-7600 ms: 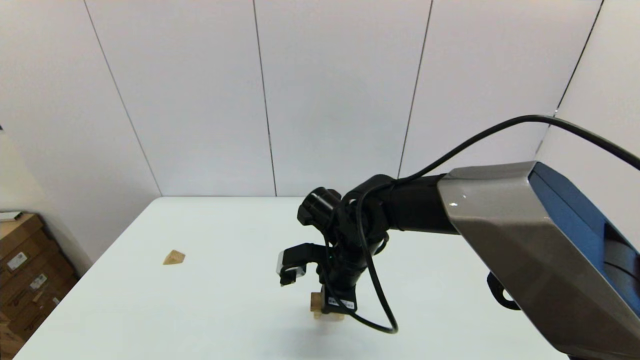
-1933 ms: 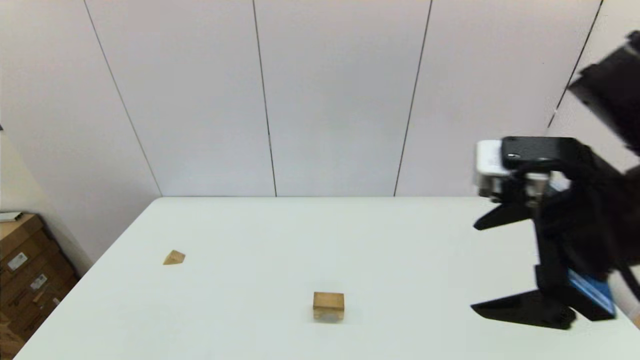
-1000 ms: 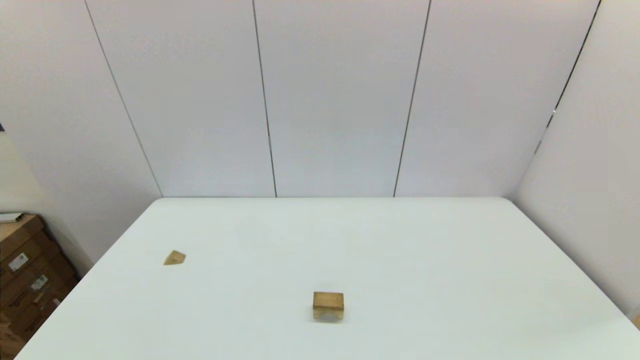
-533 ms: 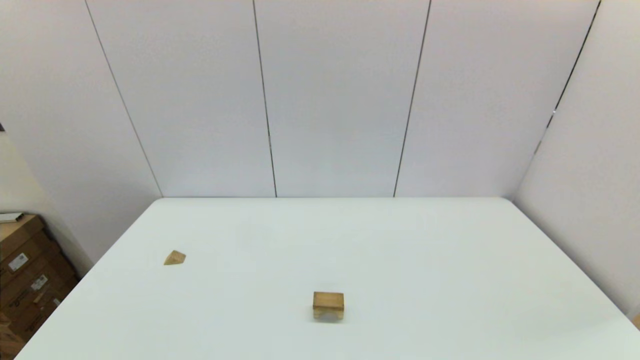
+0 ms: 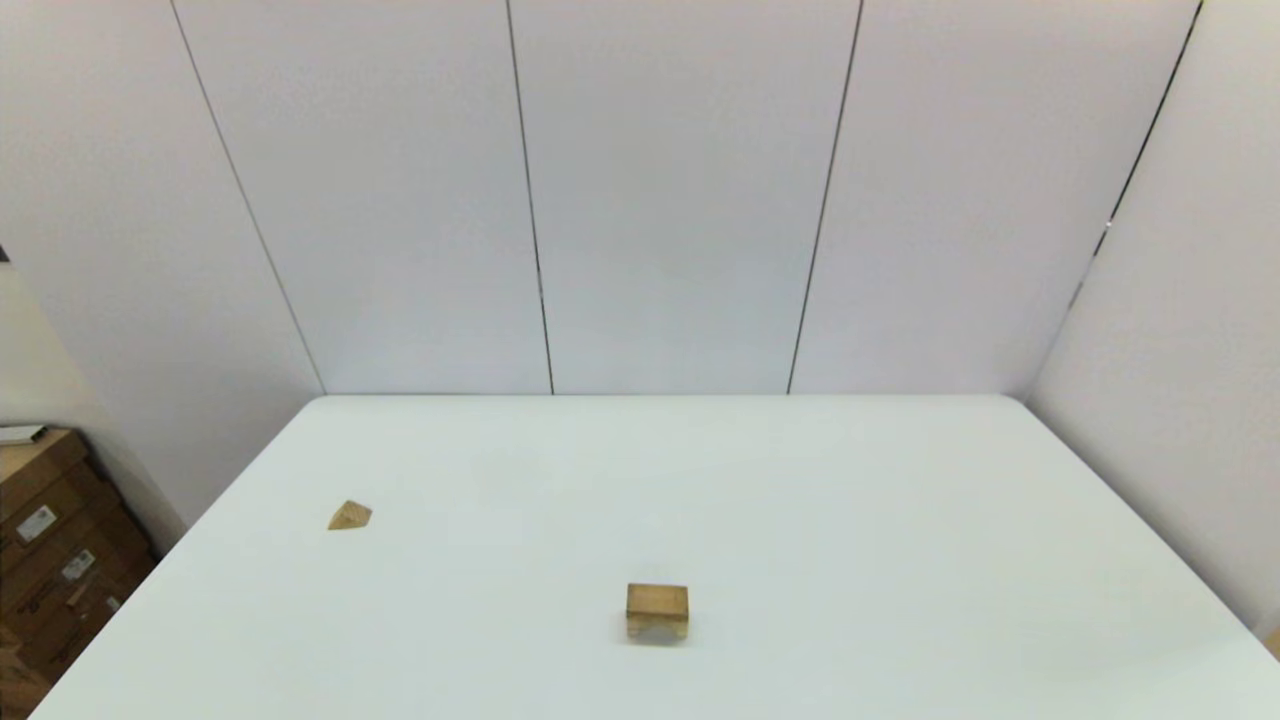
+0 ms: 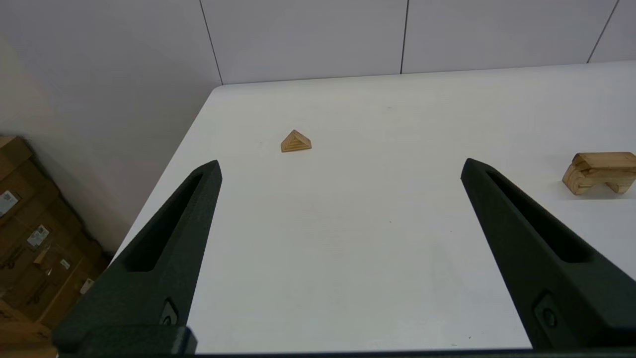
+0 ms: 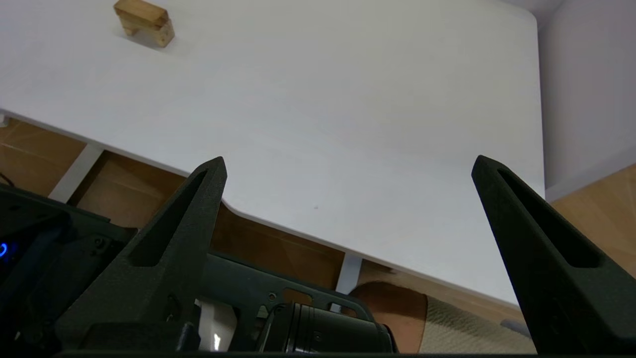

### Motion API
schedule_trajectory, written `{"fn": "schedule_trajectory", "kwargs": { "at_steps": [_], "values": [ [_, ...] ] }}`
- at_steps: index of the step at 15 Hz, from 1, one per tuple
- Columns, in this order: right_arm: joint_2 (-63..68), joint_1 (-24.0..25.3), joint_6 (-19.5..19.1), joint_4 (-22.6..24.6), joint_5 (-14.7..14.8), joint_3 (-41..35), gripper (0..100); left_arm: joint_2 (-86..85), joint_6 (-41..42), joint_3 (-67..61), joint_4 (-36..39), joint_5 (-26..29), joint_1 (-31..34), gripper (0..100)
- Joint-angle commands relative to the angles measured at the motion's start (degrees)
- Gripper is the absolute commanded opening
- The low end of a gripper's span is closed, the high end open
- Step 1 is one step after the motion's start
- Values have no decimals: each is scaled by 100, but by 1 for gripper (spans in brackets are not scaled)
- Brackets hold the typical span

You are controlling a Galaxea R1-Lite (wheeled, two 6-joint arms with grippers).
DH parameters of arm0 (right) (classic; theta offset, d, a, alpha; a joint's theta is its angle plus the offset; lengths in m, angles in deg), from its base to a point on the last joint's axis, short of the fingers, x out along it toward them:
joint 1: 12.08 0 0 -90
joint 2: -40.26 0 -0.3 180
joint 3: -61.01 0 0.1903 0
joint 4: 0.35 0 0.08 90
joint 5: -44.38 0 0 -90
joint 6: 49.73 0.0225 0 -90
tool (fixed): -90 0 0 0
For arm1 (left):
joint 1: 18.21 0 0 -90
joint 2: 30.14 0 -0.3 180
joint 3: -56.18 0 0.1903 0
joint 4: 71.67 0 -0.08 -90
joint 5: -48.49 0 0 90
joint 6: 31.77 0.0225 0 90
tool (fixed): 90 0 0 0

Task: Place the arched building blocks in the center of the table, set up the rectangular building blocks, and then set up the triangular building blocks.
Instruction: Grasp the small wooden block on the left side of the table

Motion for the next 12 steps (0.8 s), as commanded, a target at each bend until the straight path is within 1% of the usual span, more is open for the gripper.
{"fn": "schedule_trajectory", "kwargs": {
  "at_steps": [1,4,6,7,8,9,10,12],
  "values": [
    [-414,-148,-4,0,-10,-426,100,7,2,0,0,2,1,100],
    [-1152,-297,-4,167,-160,-910,100,7,2,0,0,2,1,100],
    [-1609,-289,5,571,-160,-1323,100,7,2,0,0,2,1,100],
    [-1601,-289,93,896,-133,-1542,100,7,2,0,0,2,1,100],
    [-1601,-289,312,1309,-160,-1718,100,7,2,0,0,2,1,100],
    [-1601,-289,453,1863,-160,-1947,100,7,2,0,0,2,1,100],
    [-1601,-289,471,2619,-160,-2412,100,7,2,0,0,2,1,100],
    [-1601,-289,435,3577,-151,-3142,100,7,2,0,0,2,10,100]
  ]
}}
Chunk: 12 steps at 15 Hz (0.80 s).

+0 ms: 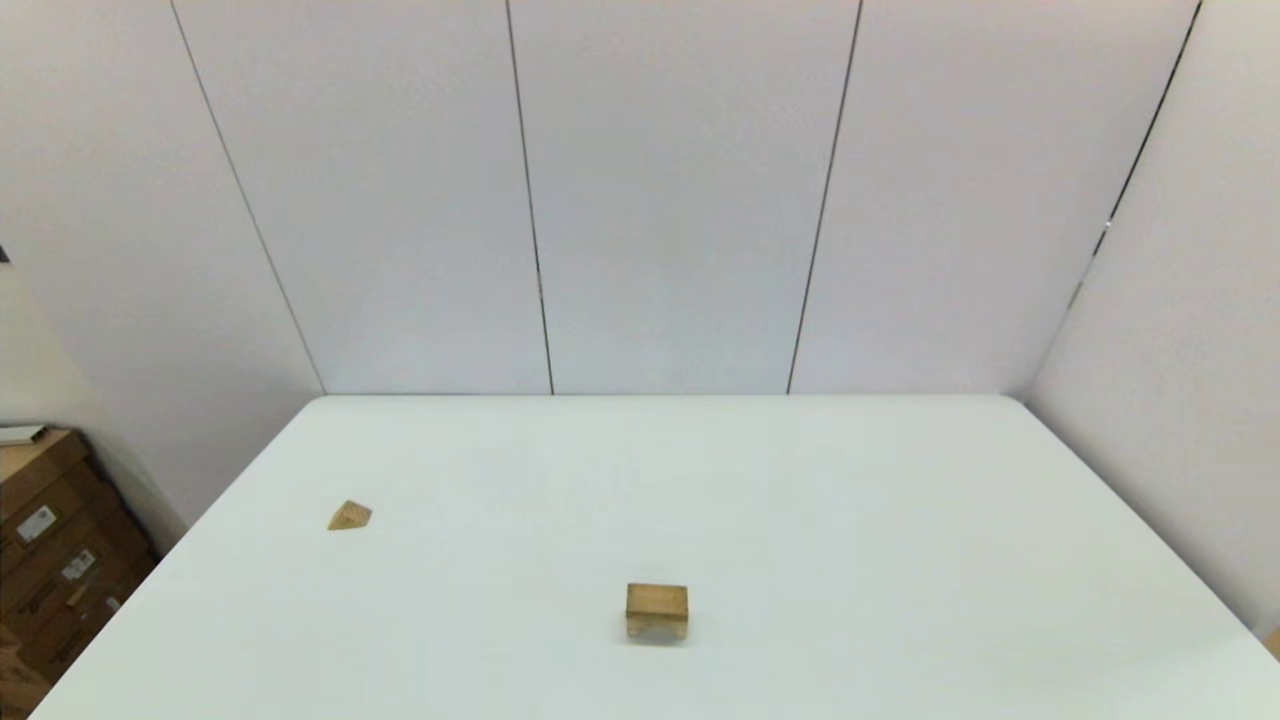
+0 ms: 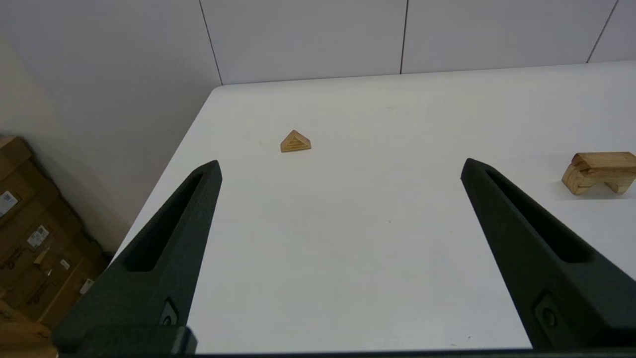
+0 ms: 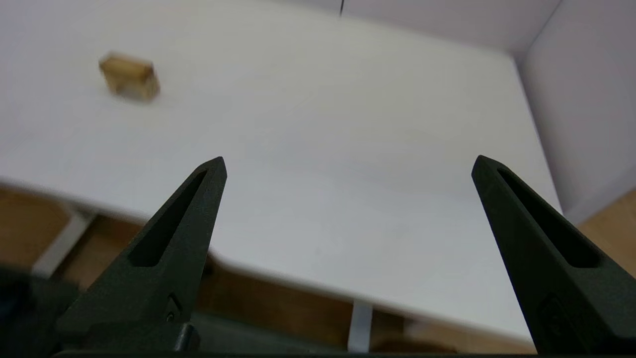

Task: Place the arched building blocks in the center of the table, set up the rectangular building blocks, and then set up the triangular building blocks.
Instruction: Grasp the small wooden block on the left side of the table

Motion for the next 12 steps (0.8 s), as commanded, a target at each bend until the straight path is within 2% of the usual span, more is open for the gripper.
{"fn": "schedule_trajectory", "kwargs": {
  "at_steps": [1,3,6,9,12],
  "values": [
    [-68,1,11,2181,-2,-1408,100,7,2,0,0,-1,1,100],
    [-68,1,55,2673,15,-1628,100,7,2,0,-8,-1,1,100],
    [-77,1,20,2735,200,-1663,100,7,2,0,0,-1,1,100],
    [-77,1,-94,2735,666,-1918,100,7,2,0,0,-1,1,100],
    [-77,1,11,2735,657,-1909,100,7,2,0,0,-1,1,100]
  ]
}}
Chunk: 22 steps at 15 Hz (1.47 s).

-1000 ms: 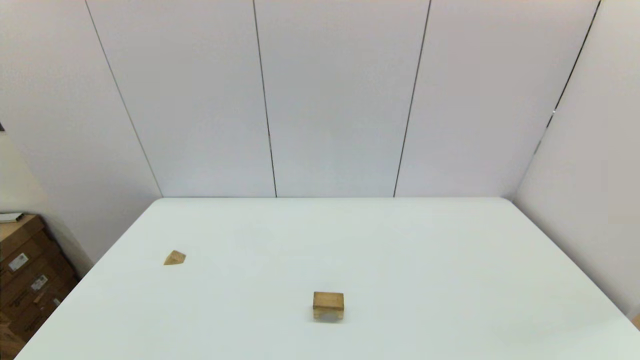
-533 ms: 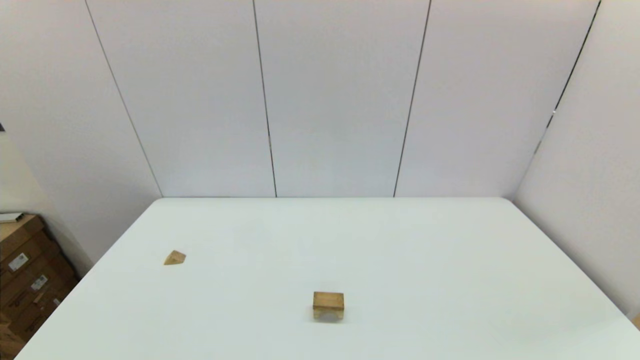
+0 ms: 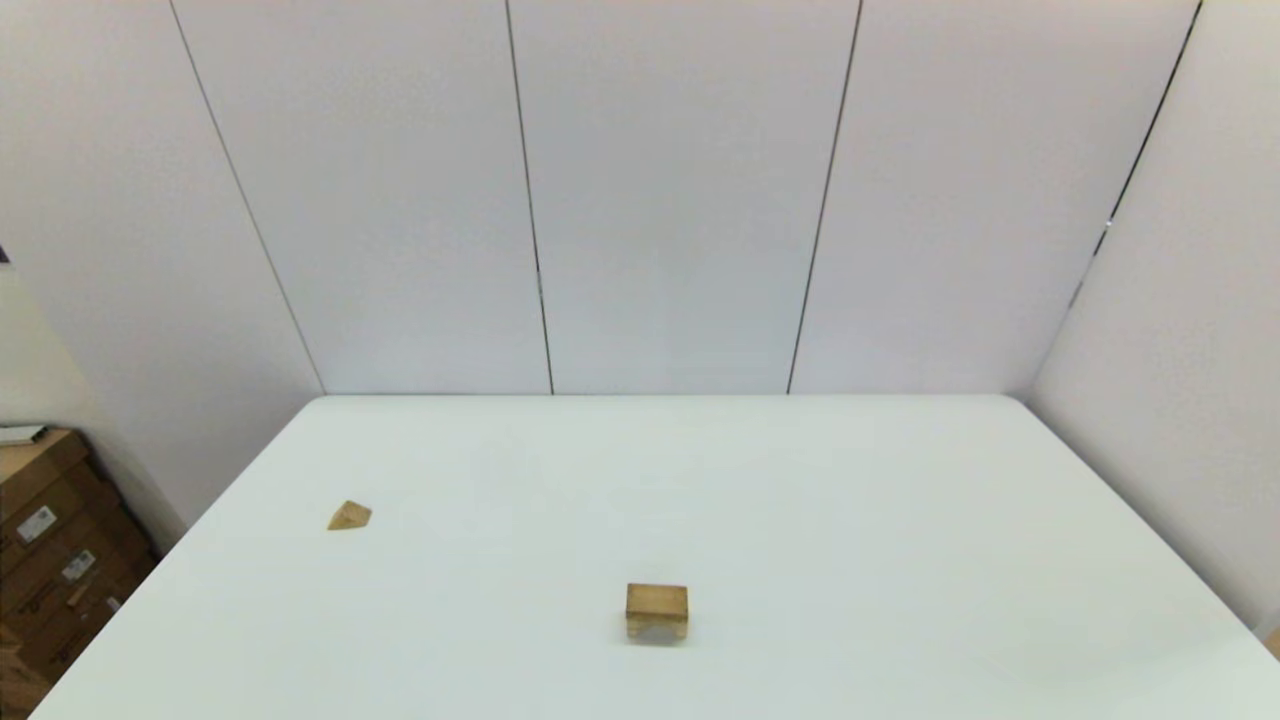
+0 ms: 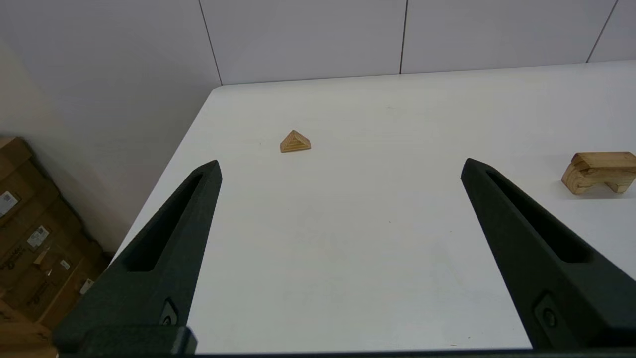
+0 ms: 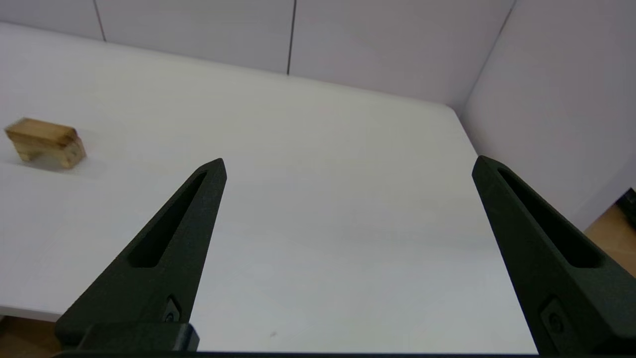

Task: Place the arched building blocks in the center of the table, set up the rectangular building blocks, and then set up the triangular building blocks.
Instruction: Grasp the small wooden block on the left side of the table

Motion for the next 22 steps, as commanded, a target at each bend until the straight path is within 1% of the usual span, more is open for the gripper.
{"fn": "schedule_trajectory", "kwargs": {
  "at_steps": [1,4,5,17,22],
  "values": [
    [-9,1,178,0,-5,-51,100,7,2,0,3,-3,1,100],
    [-9,1,749,0,83,-60,100,7,2,0,3,-3,1,100],
    [0,1,811,9,127,-60,100,7,2,0,3,-3,1,100],
    [-9,1,820,9,136,-60,100,7,-121,0,3,-21,1,100],
    [-9,1,820,9,136,-60,100,7,46,114,-76,41,1,100]
  ]
}}
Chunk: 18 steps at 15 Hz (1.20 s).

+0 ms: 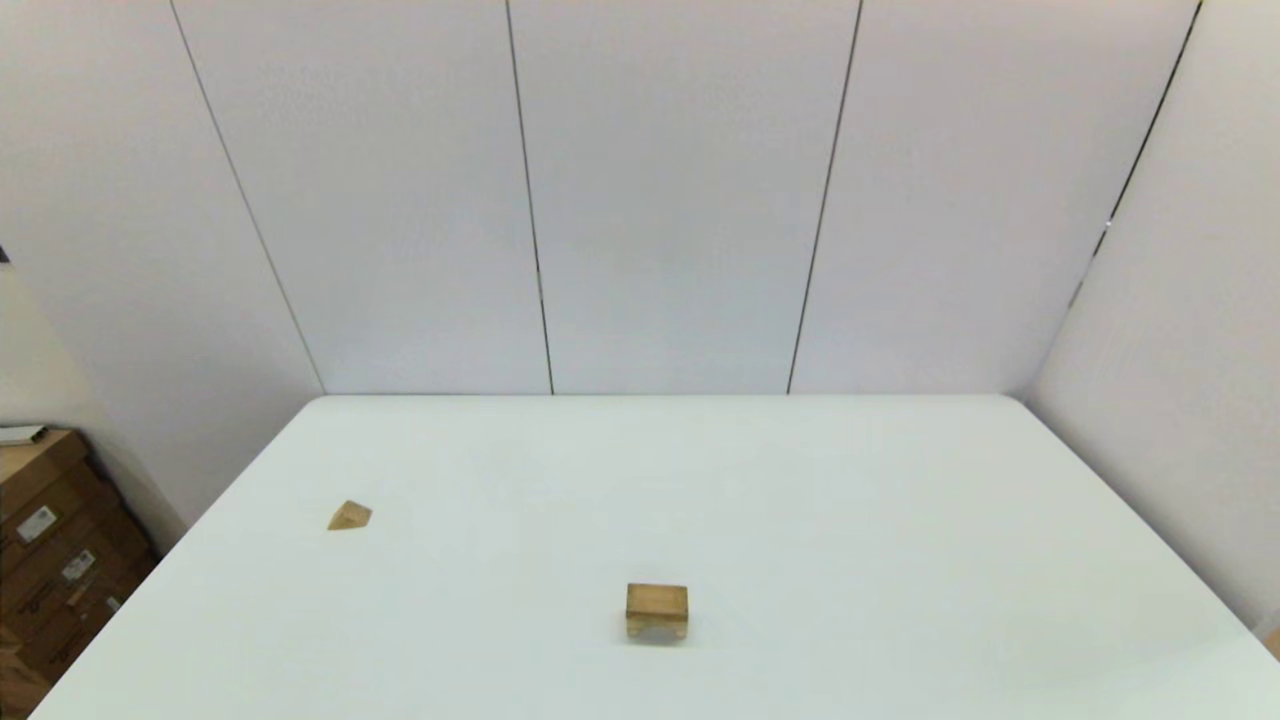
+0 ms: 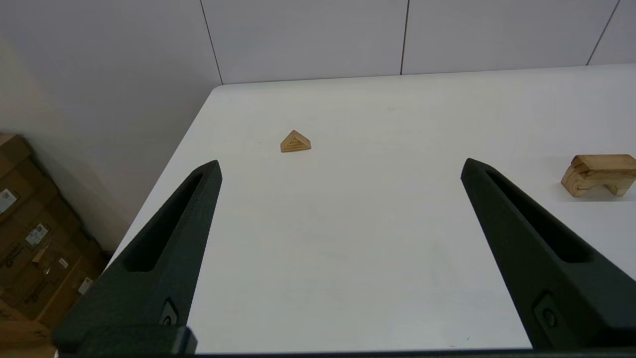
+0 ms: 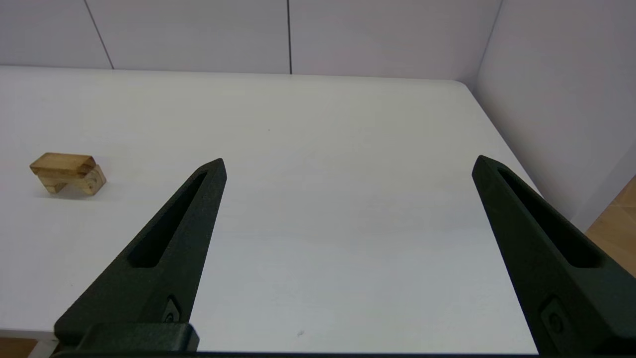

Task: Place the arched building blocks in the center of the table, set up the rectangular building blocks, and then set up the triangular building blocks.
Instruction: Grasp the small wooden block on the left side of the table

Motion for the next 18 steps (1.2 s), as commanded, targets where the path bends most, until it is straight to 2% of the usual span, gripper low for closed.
{"fn": "schedule_trajectory", "kwargs": {
  "at_steps": [1,4,7,9,13,18],
  "values": [
    [7,1,-2,1,-5,-9,100,7,36,360,-318,121,1,100],
    [-1,1,-2,1,-5,-9,100,306,36,1222,-1162,332,1,100],
    [7,1,-2,1,-5,-9,100,1651,1,1960,-1250,226,-105,100],
    [7,1,-2,1,-5,-9,100,3145,-228,2698,-1162,-292,-298,100],
    [7,1,-2,1,-5,-9,100,5747,-799,3911,-758,-1092,-131,100],
    [7,1,-2,1,-5,-9,100,7935,-1054,4597,-257,-1127,616,100]
  ]
}}
